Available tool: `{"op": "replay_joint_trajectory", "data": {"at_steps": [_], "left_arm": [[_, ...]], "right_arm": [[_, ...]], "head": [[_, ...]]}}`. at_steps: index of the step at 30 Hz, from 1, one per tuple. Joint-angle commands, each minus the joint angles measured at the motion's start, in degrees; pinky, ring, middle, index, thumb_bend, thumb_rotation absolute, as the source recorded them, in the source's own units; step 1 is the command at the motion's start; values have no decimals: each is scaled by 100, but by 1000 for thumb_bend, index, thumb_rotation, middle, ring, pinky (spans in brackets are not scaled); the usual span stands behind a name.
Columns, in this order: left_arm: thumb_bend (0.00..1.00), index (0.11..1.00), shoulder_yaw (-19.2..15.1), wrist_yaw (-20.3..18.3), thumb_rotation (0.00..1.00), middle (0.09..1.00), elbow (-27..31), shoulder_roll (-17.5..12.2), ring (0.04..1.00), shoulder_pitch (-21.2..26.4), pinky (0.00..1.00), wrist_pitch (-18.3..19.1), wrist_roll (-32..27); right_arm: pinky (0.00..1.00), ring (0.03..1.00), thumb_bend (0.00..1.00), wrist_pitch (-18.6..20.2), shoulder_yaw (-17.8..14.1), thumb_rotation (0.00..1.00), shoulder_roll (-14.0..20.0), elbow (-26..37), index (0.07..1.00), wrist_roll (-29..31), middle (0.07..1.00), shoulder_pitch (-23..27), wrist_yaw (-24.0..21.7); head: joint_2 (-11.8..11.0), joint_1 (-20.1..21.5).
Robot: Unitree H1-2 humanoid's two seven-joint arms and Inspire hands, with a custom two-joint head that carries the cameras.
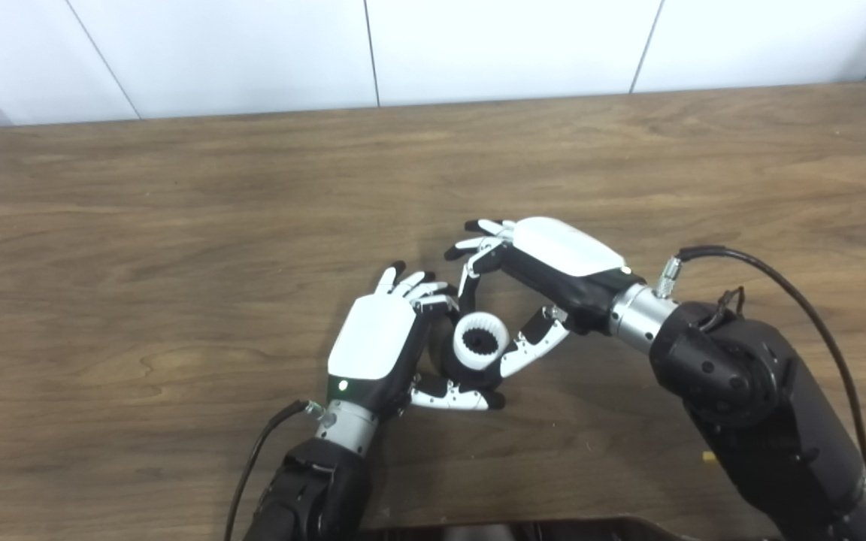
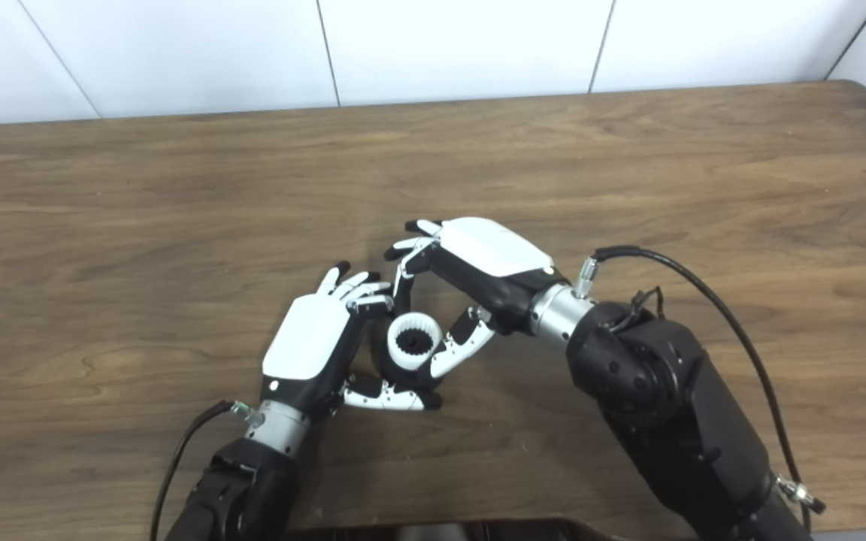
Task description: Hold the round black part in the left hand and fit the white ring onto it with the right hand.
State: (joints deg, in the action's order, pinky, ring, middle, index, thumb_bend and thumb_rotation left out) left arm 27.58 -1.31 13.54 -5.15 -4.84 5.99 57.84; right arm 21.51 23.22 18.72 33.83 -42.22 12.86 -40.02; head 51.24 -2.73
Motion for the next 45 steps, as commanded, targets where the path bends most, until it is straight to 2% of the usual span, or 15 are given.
{"op": "replay_joint_trajectory", "data": {"at_steps": [1,20,45], "left_arm": [[525,483,29,-129,56,795,67,-23,890,11,1000,36,114],[525,483,26,-256,57,797,175,-14,895,-18,1000,61,167],[525,483,34,-190,57,794,91,59,893,41,1000,54,159]], "right_arm": [[1000,983,524,-136,-52,135,-45,114,482,-58,868,149,104],[1000,984,524,-169,-60,135,-83,-3,482,-69,867,147,126],[1000,982,524,-349,-116,134,-34,-103,482,-27,860,64,173]], "head": [[7,-4],[38,47],[0,35]]}}
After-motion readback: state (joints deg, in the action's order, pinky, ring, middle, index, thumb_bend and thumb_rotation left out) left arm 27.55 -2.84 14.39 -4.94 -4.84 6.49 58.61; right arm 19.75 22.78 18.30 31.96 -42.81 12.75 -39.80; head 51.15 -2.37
